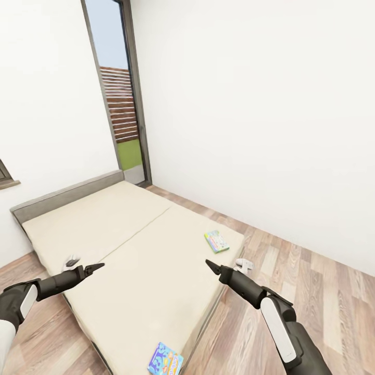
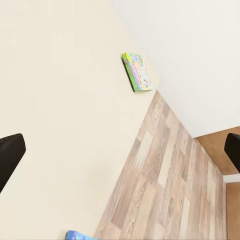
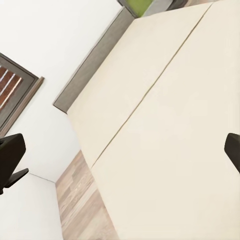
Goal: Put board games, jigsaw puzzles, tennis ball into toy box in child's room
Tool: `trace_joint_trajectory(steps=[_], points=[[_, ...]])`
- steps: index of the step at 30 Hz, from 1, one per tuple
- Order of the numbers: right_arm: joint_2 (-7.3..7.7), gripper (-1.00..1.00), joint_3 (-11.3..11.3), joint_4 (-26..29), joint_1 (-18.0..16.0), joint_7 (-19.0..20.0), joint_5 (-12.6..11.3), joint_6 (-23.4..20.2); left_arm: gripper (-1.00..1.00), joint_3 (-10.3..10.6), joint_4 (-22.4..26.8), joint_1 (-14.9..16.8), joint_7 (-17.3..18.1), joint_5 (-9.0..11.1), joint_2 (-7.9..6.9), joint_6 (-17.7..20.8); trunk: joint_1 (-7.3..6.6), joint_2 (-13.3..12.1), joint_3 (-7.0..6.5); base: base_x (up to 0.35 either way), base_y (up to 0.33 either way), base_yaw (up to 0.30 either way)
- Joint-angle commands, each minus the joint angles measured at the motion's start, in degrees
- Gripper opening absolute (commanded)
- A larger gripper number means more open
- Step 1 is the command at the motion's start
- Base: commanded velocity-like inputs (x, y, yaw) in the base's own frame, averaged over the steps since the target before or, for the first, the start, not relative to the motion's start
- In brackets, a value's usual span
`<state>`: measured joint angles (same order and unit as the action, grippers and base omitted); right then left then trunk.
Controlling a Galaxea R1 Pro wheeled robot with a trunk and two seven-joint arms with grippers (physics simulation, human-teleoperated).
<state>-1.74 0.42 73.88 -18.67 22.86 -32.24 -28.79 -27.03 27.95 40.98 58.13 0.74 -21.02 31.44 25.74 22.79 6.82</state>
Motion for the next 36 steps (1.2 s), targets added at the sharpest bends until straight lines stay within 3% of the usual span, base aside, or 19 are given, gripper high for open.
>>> trace_joint_trajectory(steps=[1, 14, 36], points=[[-0.02, 1.00, -0.1, 0.0, 0.0, 0.0, -0.4, -0.4, 1.00, -0.2, 0.0, 0.1, 0.2, 0.1, 0.01, 0.6, 0.04, 0.1, 0.12, 0.026, -0.114, 0.000], [-0.02, 1.00, -0.1, 0.0, 0.0, 0.0, -0.4, -0.4, 1.00, -0.1, 0.0, 0.1, 0.1, 0.1, 0.01, 0.5, 0.04, 0.1, 0.08, 0.008, -0.243, 0.097], [-0.02, 1.00, -0.1, 0.0, 0.0, 0.0, -0.3, -0.4, 1.00, -0.1, 0.0, 0.1, 0.0, 0.1, 0.10, 0.5, 0.04, 0.1, -0.40, 0.000, -0.300, 0.246]])
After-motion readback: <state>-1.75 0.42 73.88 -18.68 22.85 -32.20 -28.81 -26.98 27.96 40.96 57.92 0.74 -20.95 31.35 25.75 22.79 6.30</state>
